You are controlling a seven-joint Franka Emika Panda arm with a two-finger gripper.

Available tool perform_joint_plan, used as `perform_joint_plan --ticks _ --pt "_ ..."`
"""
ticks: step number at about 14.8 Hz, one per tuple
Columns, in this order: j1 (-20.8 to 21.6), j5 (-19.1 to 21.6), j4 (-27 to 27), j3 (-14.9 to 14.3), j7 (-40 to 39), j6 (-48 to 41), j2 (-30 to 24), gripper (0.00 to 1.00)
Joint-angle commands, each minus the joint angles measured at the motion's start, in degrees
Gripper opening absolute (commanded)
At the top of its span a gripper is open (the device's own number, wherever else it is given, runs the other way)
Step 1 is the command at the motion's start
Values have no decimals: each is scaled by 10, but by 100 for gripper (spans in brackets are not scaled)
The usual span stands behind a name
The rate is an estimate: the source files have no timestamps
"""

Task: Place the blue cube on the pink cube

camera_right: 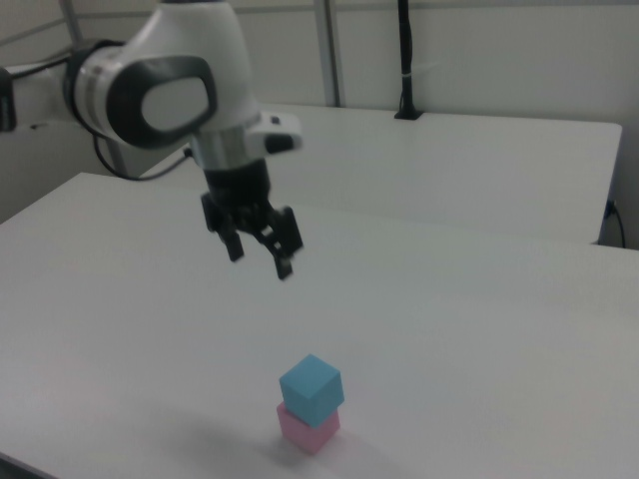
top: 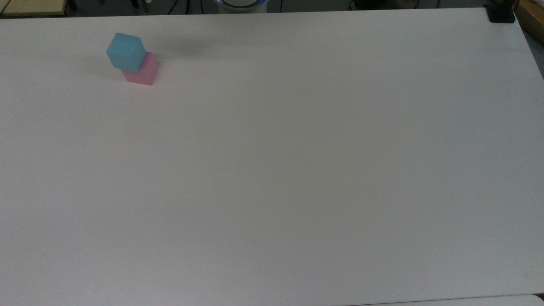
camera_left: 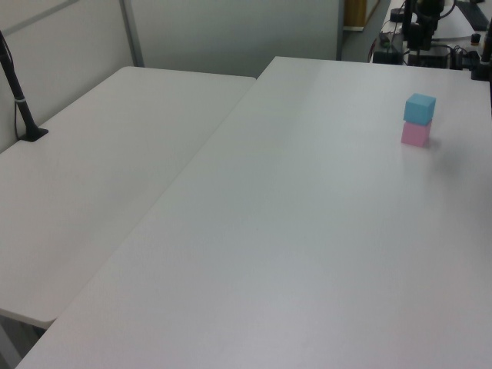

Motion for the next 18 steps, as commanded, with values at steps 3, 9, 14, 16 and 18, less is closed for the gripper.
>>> perform_joint_plan --ticks 3,9,14,16,18 --pt "6 7 102 81 55 -66 49 100" --pt "56 29 142 90 97 -76 62 100" --pt "90 23 178 89 104 -82 77 100" --pt "101 23 179 85 104 -81 78 100" --pt "112 24 196 83 104 -87 96 100"
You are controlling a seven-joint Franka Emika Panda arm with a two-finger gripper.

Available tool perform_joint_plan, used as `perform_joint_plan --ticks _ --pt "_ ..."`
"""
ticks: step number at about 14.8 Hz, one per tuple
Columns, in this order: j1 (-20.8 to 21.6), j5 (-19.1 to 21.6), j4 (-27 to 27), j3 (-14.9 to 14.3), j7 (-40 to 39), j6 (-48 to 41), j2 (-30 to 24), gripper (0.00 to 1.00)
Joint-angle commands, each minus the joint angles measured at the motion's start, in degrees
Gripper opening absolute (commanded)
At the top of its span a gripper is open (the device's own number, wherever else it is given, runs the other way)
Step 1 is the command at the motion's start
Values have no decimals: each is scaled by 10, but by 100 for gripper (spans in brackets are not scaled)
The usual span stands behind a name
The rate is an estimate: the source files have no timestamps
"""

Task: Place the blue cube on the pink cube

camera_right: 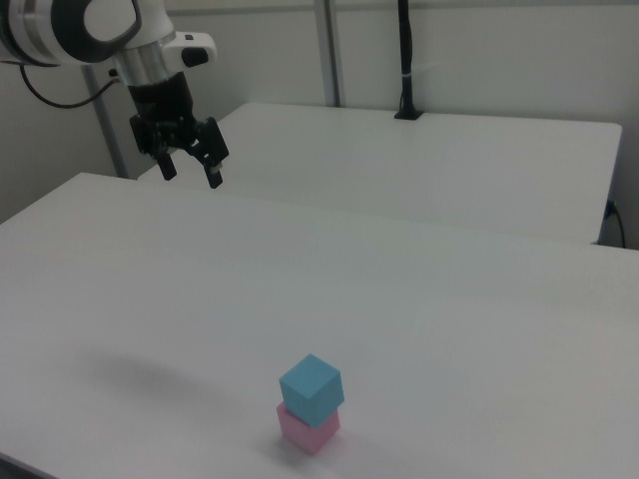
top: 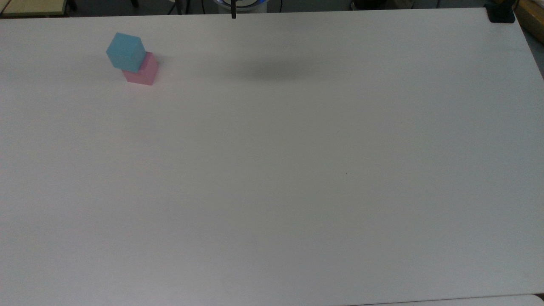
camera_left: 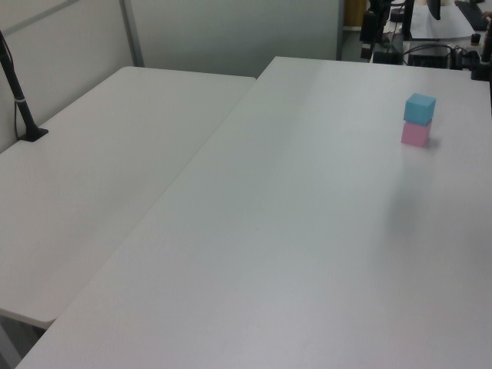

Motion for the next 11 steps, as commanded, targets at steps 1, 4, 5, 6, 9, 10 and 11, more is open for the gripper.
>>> perform_joint_plan --ticks 1,4,5,6,9,10,11 --pt "23 1 44 -10 10 -41 37 100" --pt "21 1 55 -8 10 -57 40 100" --pt "21 0 53 -9 10 -58 39 100" --pt "19 0 52 -9 10 -59 39 100" --pt "17 0 51 -9 10 -63 37 100" --pt "17 0 51 -9 10 -68 36 100" --pt "16 0 51 -10 10 -71 35 100"
